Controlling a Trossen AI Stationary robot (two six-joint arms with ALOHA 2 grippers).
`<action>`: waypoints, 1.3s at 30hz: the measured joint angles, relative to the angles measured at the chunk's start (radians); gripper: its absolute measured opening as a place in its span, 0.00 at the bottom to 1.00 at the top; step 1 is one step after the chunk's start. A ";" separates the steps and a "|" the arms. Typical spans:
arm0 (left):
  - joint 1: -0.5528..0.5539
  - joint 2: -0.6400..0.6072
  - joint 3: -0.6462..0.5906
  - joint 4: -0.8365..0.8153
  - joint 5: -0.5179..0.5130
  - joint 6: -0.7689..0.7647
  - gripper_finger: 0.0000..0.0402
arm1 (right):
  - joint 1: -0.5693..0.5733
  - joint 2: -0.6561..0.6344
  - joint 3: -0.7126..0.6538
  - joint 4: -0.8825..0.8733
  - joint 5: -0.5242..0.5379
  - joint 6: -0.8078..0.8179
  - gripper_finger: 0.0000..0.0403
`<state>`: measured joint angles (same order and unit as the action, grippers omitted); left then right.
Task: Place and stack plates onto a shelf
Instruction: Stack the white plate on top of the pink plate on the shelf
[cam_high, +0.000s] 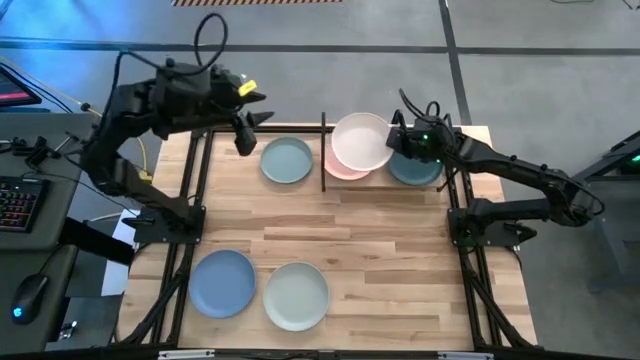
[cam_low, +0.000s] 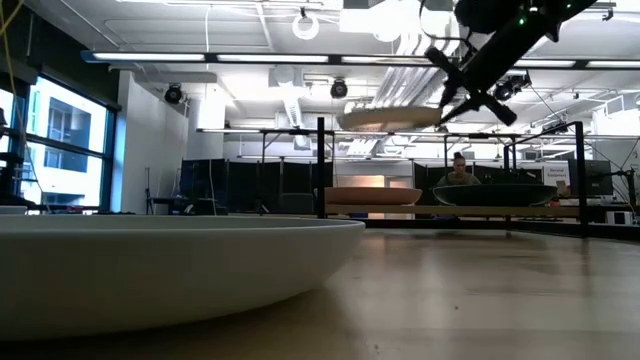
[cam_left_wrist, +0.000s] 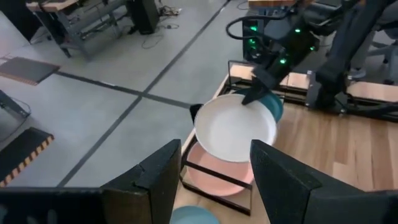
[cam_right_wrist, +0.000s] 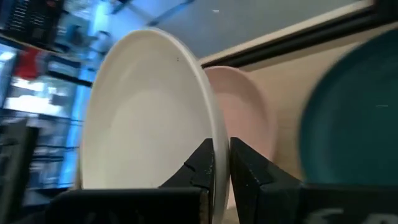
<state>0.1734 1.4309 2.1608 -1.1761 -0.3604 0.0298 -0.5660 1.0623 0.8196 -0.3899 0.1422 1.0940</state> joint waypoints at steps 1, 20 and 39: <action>0.000 -0.021 -0.047 0.024 0.001 -0.007 0.46 | -0.008 0.007 0.000 -0.020 0.006 -0.004 0.04; -0.011 -0.279 -0.479 0.272 -0.016 -0.185 0.46 | -0.038 0.385 0.000 0.203 -0.012 0.025 0.00; -0.011 -0.284 -0.478 0.313 -0.018 -0.168 0.46 | -0.022 0.418 0.000 0.191 -0.012 -0.004 0.20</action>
<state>0.1623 1.1467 1.6825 -0.8630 -0.3786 -0.1380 -0.5884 1.4803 0.8200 -0.1986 0.1307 1.0897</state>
